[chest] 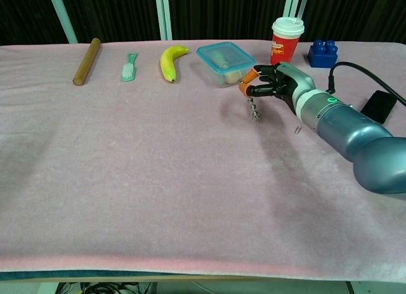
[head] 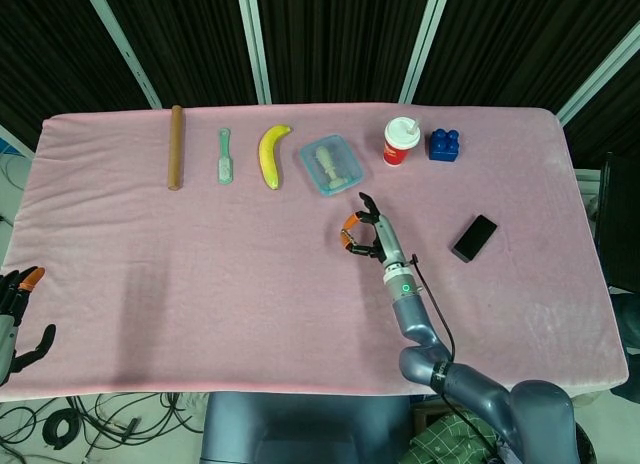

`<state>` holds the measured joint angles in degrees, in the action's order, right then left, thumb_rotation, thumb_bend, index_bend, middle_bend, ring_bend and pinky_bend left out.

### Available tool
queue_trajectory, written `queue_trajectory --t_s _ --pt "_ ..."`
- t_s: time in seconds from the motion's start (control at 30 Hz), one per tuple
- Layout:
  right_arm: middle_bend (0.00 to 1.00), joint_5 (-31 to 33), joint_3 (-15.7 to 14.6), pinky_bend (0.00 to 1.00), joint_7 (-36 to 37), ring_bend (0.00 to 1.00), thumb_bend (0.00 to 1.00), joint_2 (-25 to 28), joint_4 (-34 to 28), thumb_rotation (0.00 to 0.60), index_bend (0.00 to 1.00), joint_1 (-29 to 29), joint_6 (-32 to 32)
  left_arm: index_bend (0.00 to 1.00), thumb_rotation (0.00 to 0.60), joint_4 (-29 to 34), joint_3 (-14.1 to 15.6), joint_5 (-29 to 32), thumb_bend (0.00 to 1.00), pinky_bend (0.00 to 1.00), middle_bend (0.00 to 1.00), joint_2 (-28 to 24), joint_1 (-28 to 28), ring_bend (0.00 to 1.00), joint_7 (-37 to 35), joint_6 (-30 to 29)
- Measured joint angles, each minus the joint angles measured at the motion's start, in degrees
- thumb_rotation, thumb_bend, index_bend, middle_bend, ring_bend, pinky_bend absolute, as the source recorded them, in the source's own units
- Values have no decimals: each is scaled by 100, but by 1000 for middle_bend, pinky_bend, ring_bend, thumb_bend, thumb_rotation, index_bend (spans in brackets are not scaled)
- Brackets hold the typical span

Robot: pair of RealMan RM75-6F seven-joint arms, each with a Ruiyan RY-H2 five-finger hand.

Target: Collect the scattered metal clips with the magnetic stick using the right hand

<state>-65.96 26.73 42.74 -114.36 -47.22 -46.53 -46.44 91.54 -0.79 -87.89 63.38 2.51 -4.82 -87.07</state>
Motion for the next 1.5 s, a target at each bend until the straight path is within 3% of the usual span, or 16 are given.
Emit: queue_trajectory --t_s 0.47,0.63,1.5 --pt "0 -104 -366 168 -169 0 388 717 -1147 600 663 750 -365 73 600 14 2 -7 422 0 77 10 -12 0 65 -27" --pt "0 -137 -425 168 -57 0 388 847 -1289 600 663 932 -506 73 600 11 -3 -2 422 0 77 19 -12 0 93 -30" --pt "0 -252 -528 168 601 0 387 538 -306 600 663 987 -342 74 600 24 -16 7 422 0 77 39 -16 0 165 -43"
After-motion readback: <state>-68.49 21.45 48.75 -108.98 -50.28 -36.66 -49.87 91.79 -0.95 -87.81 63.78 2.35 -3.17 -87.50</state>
